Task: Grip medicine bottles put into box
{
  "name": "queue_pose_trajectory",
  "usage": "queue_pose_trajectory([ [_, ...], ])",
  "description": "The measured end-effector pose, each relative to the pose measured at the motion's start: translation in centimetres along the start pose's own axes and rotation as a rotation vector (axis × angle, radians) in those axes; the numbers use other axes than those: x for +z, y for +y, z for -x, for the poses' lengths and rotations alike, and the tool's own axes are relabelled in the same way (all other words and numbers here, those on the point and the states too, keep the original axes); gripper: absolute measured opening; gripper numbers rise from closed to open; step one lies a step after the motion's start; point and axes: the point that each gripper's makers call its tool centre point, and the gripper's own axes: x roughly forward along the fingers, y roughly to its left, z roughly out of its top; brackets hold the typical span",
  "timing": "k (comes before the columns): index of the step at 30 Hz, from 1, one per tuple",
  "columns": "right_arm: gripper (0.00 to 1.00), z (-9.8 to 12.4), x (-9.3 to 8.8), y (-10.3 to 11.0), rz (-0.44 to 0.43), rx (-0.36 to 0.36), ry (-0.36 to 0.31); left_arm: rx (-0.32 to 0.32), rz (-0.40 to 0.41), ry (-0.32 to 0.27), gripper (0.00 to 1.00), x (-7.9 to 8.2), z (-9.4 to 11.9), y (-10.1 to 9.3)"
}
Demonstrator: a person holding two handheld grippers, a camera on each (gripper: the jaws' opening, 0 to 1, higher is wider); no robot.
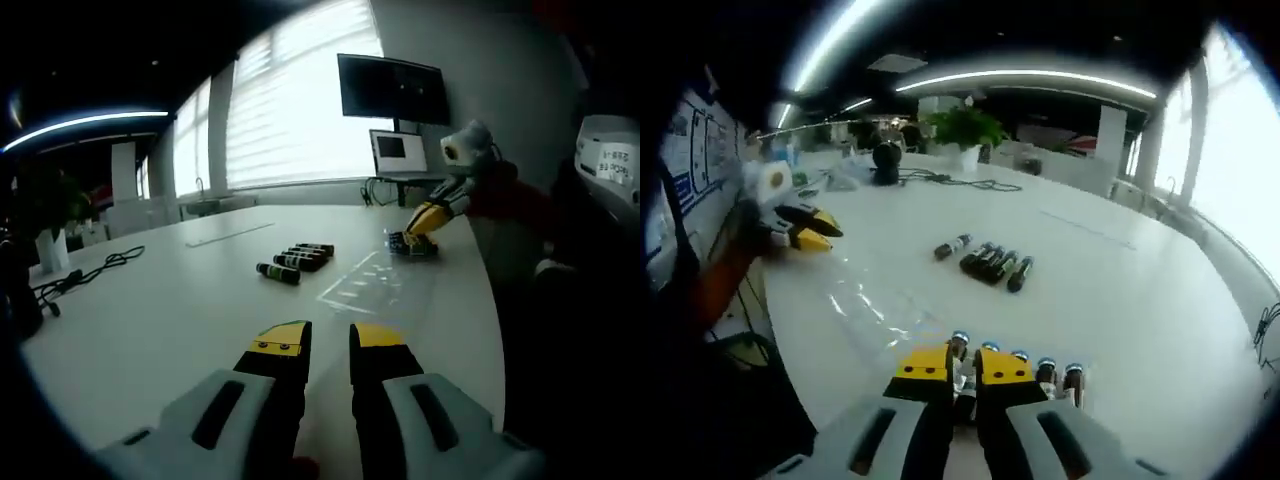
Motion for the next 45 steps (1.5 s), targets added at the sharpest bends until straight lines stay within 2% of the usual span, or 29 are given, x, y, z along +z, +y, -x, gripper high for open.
queue_pose_trajectory([
  [7, 0.01, 0.2, 0.1, 0.2, -0.003, 0.033, -0.012, 0.003, -0.003, 0.007, 0.09, -0.1, -0.1, 0.0],
  [10, 0.00, -0.2, -0.6, 0.5, 0.011, 0.051, 0.037, 0.005, -0.002, 0.009, 0.09, -0.1, -0.2, 0.0],
  [21, 0.00, -0.9, -1.3, 1.1, 0.029, 0.100, 0.138, 0.004, -0.004, 0.009, 0.09, -0.1, -0.1, 0.1],
  [26, 0.00, -0.9, -1.2, 1.2, 0.011, 0.108, 0.146, 0.005, -0.003, 0.009, 0.09, -0.1, -0.1, 0.1],
  [28, 0.00, -0.9, -1.6, 1.2, -0.006, 0.108, 0.169, 0.005, -0.003, 0.009, 0.09, -0.1, -0.1, 0.1],
  [30, 0.00, -1.1, -1.5, 1.3, -0.019, 0.112, 0.153, 0.005, -0.003, 0.009, 0.09, -0.1, -0.1, 0.1],
  [35, 0.00, -0.9, -1.8, 1.3, -0.051, 0.110, 0.163, 0.005, -0.003, 0.009, 0.09, -0.2, -0.1, 0.1],
  [45, 0.00, -0.9, -1.7, 1.4, -0.026, 0.110, 0.153, 0.006, -0.005, 0.009, 0.09, -0.2, -0.1, 0.2],
])
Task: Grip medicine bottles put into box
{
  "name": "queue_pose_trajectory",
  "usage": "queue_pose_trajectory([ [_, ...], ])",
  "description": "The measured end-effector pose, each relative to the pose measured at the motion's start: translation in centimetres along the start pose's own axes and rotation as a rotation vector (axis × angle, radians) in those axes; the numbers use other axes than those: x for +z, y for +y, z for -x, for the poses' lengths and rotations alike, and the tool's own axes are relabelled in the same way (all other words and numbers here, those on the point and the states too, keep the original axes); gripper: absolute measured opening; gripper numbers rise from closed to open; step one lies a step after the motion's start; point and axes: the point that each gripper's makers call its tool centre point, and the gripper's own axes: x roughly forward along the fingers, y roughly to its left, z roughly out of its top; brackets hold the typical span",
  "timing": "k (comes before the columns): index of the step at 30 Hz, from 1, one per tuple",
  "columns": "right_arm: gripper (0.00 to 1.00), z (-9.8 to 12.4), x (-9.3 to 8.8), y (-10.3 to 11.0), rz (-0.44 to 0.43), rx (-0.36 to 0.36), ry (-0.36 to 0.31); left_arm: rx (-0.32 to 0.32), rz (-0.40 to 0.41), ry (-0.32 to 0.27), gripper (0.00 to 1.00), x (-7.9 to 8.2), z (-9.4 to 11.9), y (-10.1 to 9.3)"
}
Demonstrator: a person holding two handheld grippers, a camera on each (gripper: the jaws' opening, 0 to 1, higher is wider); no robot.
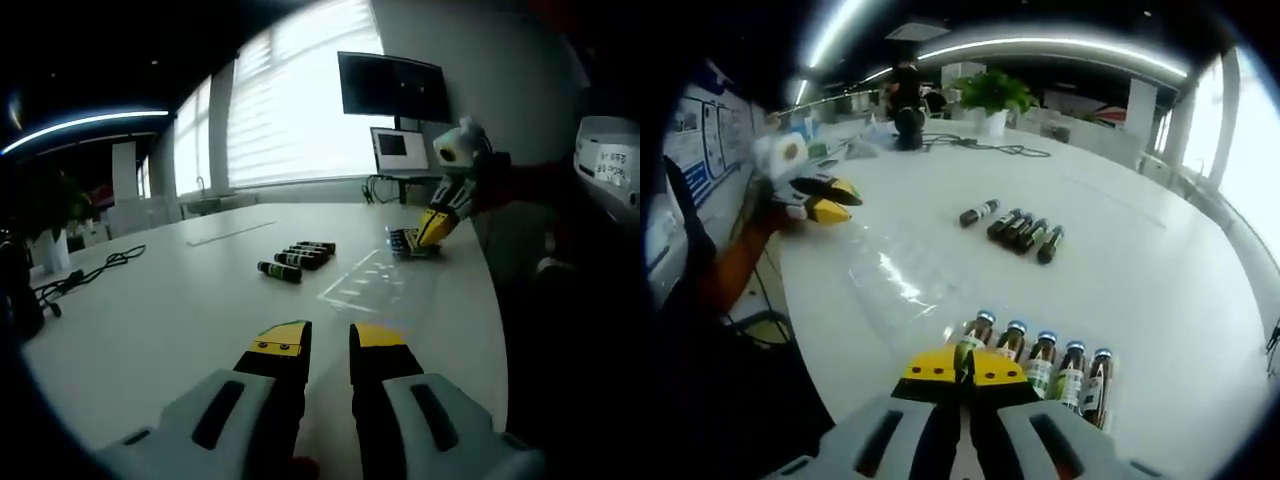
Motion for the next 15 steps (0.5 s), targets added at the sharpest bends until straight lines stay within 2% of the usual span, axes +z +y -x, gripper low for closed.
queue_pose_trajectory([
  [10, 0.00, 0.03, 0.05, 0.00, 0.004, -0.013, 0.002, 0.000, 0.000, -0.002, 0.09, 0.03, 0.06, -0.01],
  [15, 0.02, 0.11, 0.88, -0.42, 0.026, -0.043, -0.048, 0.001, 0.002, -0.006, 0.09, 0.10, 0.04, 0.02],
])
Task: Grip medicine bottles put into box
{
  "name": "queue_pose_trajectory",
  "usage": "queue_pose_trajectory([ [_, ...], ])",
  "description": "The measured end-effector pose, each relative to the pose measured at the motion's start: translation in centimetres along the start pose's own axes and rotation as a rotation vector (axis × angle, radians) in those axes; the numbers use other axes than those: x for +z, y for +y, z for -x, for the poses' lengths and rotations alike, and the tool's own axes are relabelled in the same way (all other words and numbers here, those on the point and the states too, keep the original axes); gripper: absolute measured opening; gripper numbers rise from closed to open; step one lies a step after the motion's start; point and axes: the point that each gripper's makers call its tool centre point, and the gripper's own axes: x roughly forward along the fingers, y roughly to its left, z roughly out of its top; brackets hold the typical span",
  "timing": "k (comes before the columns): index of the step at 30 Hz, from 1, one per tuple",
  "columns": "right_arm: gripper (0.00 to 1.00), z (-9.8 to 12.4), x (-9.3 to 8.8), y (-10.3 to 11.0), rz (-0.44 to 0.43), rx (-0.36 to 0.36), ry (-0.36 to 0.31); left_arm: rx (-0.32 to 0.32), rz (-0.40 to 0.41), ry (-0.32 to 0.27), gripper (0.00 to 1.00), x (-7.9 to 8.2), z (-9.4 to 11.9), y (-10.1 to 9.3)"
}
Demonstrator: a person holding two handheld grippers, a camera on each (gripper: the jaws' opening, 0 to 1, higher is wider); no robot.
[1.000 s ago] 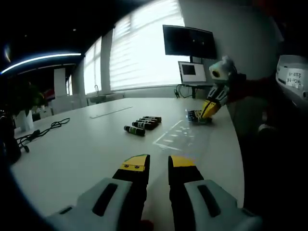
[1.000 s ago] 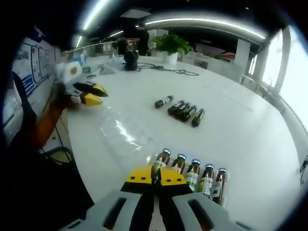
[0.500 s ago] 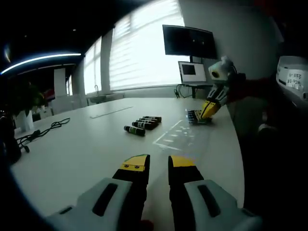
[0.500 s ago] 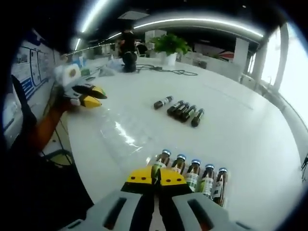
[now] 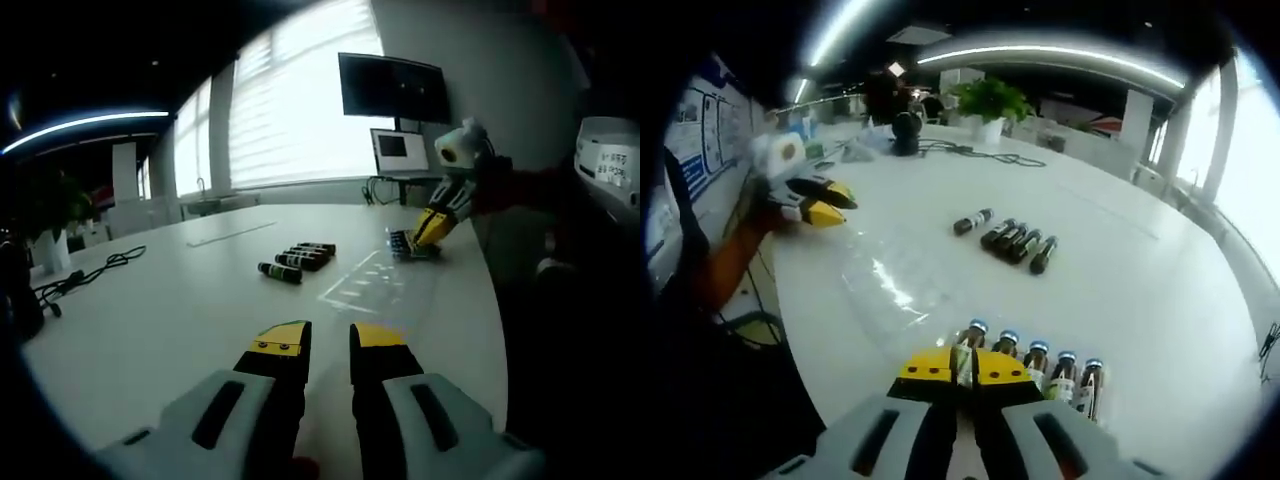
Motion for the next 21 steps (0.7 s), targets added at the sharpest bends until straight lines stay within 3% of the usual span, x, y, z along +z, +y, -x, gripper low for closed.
queue_pose_trajectory([
  [5, 0.02, 0.0, 1.5, -0.9, -0.016, -0.037, -0.077, 0.000, -0.002, 0.003, 0.09, 0.0, -0.1, 0.0],
  [21, 0.04, -0.9, 2.9, -2.3, 0.003, -0.086, -0.109, 0.001, -0.003, 0.003, 0.09, 0.0, -0.1, -0.1],
])
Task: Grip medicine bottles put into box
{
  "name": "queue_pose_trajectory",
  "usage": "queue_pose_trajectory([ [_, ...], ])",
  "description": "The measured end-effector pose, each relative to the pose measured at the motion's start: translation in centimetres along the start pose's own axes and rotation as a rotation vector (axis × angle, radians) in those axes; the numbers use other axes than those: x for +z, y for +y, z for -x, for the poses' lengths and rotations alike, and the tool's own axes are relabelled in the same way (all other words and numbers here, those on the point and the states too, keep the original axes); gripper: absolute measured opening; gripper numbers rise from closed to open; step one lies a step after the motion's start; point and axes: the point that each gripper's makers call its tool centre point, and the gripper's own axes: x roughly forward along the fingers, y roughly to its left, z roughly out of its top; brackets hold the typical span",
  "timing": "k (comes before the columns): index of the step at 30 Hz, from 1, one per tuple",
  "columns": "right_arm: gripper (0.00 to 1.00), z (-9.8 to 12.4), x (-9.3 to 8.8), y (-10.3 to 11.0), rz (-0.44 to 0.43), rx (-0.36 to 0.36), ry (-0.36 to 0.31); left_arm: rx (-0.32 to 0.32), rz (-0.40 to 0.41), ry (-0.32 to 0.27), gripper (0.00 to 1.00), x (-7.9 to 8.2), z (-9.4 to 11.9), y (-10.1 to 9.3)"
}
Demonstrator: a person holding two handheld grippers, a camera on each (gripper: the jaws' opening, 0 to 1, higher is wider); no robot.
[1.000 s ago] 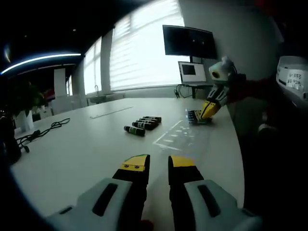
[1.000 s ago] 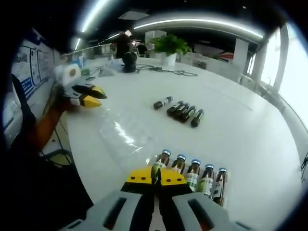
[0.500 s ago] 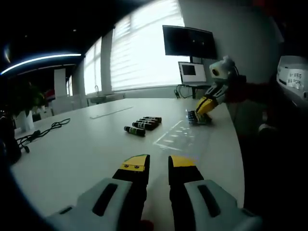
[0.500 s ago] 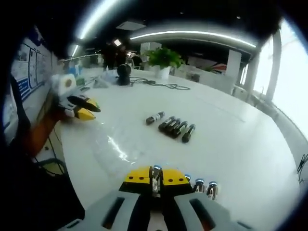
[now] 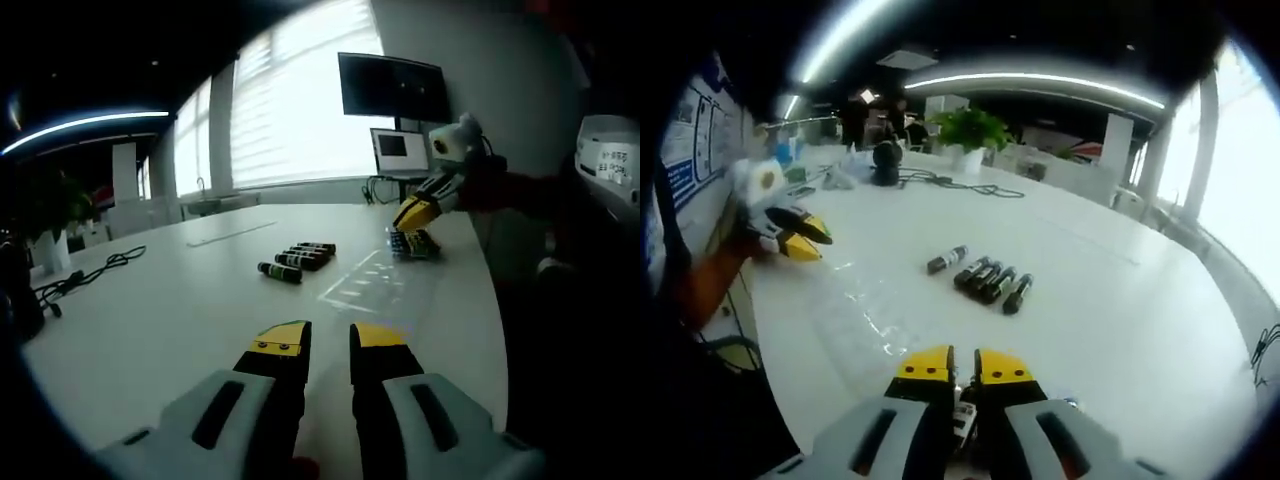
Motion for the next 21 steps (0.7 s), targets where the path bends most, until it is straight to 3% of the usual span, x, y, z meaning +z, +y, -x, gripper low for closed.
queue_pose_trajectory([
  [10, 0.05, -1.6, 1.3, -1.1, 0.033, -0.022, -0.009, -0.002, 0.001, -0.001, 0.09, 0.0, 0.0, 0.0],
  [21, 0.08, -3.8, 2.1, -2.1, 0.010, -0.033, -0.009, -0.005, 0.002, -0.003, 0.10, 0.0, 0.0, 0.0],
])
